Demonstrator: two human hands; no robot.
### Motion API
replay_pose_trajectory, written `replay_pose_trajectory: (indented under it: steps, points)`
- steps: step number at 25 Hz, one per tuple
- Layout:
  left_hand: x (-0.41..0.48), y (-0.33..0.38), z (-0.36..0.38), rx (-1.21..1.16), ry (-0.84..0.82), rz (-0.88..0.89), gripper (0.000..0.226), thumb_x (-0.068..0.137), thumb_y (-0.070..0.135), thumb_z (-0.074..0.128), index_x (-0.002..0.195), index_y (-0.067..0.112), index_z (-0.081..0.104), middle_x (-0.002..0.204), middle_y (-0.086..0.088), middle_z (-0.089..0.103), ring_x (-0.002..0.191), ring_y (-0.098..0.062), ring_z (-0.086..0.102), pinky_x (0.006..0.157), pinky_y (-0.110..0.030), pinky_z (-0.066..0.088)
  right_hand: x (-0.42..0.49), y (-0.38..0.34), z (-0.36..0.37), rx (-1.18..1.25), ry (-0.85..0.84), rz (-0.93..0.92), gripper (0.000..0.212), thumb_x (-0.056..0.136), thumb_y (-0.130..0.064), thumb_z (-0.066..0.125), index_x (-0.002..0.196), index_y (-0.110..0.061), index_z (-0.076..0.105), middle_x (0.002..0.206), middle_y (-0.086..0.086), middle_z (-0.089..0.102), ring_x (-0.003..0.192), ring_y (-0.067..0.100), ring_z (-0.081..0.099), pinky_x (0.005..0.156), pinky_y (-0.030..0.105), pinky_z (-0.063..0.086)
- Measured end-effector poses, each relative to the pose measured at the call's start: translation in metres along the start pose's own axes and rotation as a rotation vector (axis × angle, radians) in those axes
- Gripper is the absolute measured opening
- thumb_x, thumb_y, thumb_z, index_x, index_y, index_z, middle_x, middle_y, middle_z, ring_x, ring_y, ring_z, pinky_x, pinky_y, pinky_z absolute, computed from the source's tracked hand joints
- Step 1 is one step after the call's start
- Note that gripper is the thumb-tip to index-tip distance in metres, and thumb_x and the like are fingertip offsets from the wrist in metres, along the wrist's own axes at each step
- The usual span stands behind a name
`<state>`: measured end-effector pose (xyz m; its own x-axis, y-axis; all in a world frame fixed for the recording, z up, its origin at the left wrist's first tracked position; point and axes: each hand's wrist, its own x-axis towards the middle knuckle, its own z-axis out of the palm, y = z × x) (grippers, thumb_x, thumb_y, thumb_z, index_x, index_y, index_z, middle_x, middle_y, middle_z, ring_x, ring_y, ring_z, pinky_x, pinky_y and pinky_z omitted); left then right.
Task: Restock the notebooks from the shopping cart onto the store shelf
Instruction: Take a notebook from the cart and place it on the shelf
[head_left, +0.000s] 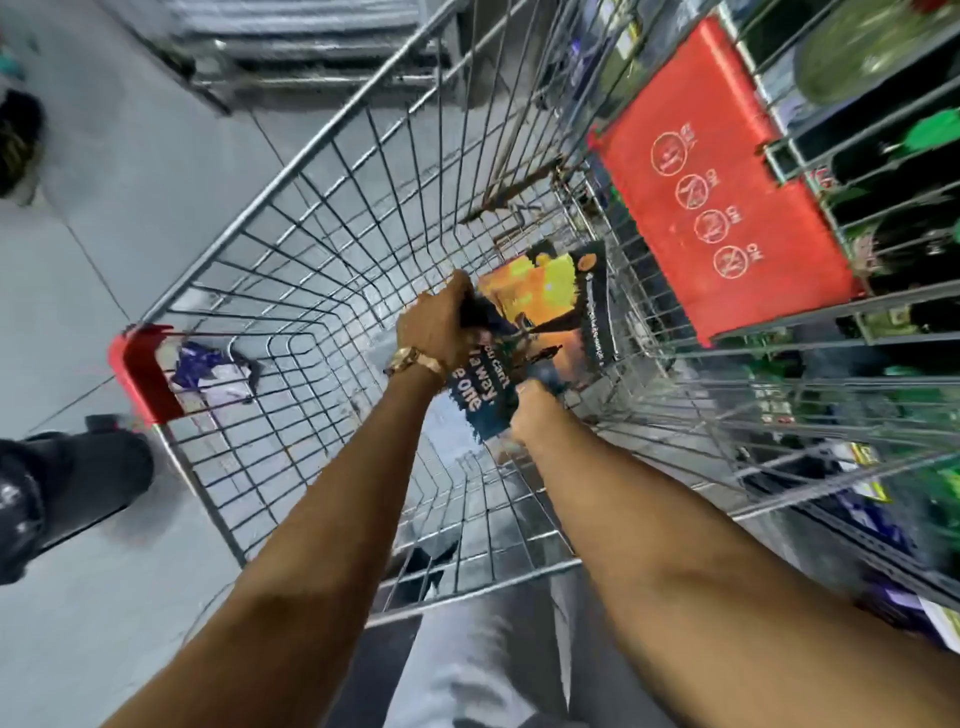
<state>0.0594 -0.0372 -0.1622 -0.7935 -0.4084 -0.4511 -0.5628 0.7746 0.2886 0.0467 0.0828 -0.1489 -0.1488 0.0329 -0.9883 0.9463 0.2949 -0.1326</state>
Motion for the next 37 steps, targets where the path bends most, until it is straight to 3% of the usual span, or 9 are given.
replay_pose_trajectory:
  steps: [3, 10, 14, 16, 20, 24, 28, 31, 37]
  points:
    - [-0.050, 0.021, -0.037, -0.131, 0.097, 0.070, 0.041, 0.075, 0.029, 0.074, 0.109, 0.017, 0.056, 0.084, -0.008, 0.070, 0.087, -0.035, 0.067, 0.062, -0.034, 0.044, -0.038, -0.018, -0.024, 0.002, -0.022, -0.002, 0.040, 0.101, 0.003, 0.033, 0.062, -0.006, 0.037, 0.066, 0.008, 0.038, 0.055, 0.014, 0.038, 0.047, 0.021, 0.041]
    - [-0.104, 0.088, -0.153, -0.961, 0.231, 0.351, 0.042, 0.060, 0.028, 0.086, 0.077, 0.033, 0.048, 0.077, -0.003, 0.056, 0.075, -0.015, 0.053, 0.066, -0.039, 0.051, -0.131, -0.042, -0.112, 0.115, -0.127, -0.437, 0.029, 0.087, 0.010, 0.050, 0.063, -0.007, 0.049, 0.039, 0.001, 0.055, 0.058, 0.016, 0.045, 0.037, 0.014, 0.041]
    - [-0.129, 0.139, -0.210, -1.148, 0.309, 0.554, 0.047, 0.064, -0.002, 0.084, 0.076, 0.027, 0.049, 0.070, 0.017, 0.063, 0.074, 0.003, 0.059, 0.070, -0.017, 0.049, -0.220, -0.040, -0.166, 0.134, 0.082, -0.946, 0.030, 0.085, 0.012, 0.061, 0.093, -0.016, 0.053, 0.081, -0.007, 0.063, 0.060, -0.012, 0.064, 0.060, 0.010, 0.050]
    - [-0.146, 0.171, -0.230, -1.237, 0.333, 0.627, 0.040, 0.064, 0.001, 0.083, 0.080, 0.024, 0.054, 0.082, 0.013, 0.070, 0.084, -0.005, 0.066, 0.079, -0.024, 0.054, -0.266, -0.026, -0.198, 0.212, 0.198, -1.180, 0.032, 0.088, 0.013, 0.056, 0.102, -0.016, 0.052, 0.085, -0.015, 0.061, 0.060, -0.020, 0.062, 0.064, 0.004, 0.048]
    - [-0.191, 0.261, -0.269, -1.407, 0.304, 0.769, 0.044, 0.070, 0.005, 0.082, 0.101, 0.003, 0.050, 0.102, -0.010, 0.071, 0.097, -0.024, 0.070, 0.090, -0.037, 0.056, -0.342, -0.008, -0.255, 0.327, 0.461, -1.544, 0.047, 0.087, 0.012, 0.059, 0.124, -0.015, 0.048, 0.098, -0.021, 0.074, 0.093, -0.008, 0.066, 0.088, 0.011, 0.051]
    - [-0.247, 0.357, -0.314, -1.456, 0.182, 1.047, 0.044, 0.079, -0.011, 0.067, 0.110, 0.010, 0.043, 0.100, -0.002, 0.068, 0.085, -0.005, 0.067, 0.077, -0.019, 0.054, -0.441, 0.014, -0.321, 0.470, 0.818, -1.839, 0.053, 0.087, 0.011, 0.056, 0.126, -0.021, 0.041, 0.111, -0.017, 0.070, 0.104, -0.007, 0.062, 0.096, 0.015, 0.047]
    - [-0.290, 0.445, -0.346, -1.202, 0.204, 1.361, 0.057, 0.072, 0.004, 0.069, 0.121, 0.020, 0.046, 0.122, -0.004, 0.058, 0.110, -0.015, 0.062, 0.099, -0.029, 0.051, -0.503, 0.026, -0.397, 0.573, 1.141, -1.827, 0.053, 0.086, -0.005, 0.064, 0.136, -0.016, 0.050, 0.129, 0.007, 0.063, 0.117, 0.014, 0.062, 0.105, 0.036, 0.048]
    - [-0.328, 0.520, -0.359, -0.917, 0.384, 1.487, 0.066, 0.073, 0.001, 0.071, 0.132, 0.020, 0.049, 0.104, 0.014, 0.040, 0.107, -0.009, 0.045, 0.094, 0.001, 0.031, -0.536, 0.034, -0.460, 0.555, 1.384, -1.756, 0.054, 0.080, -0.015, 0.065, 0.132, -0.020, 0.057, 0.127, 0.011, 0.064, 0.120, 0.025, 0.061, 0.106, 0.049, 0.045]
    - [-0.342, 0.629, -0.341, -0.510, 0.248, 1.387, 0.063, 0.082, 0.006, 0.065, 0.138, 0.026, 0.044, 0.132, -0.015, 0.045, 0.126, -0.033, 0.042, 0.103, -0.033, 0.037, -0.567, 0.011, -0.551, 0.436, 1.552, -1.348, 0.047, 0.083, -0.007, 0.066, 0.129, -0.011, 0.055, 0.120, 0.017, 0.067, 0.114, 0.033, 0.062, 0.097, 0.039, 0.048]
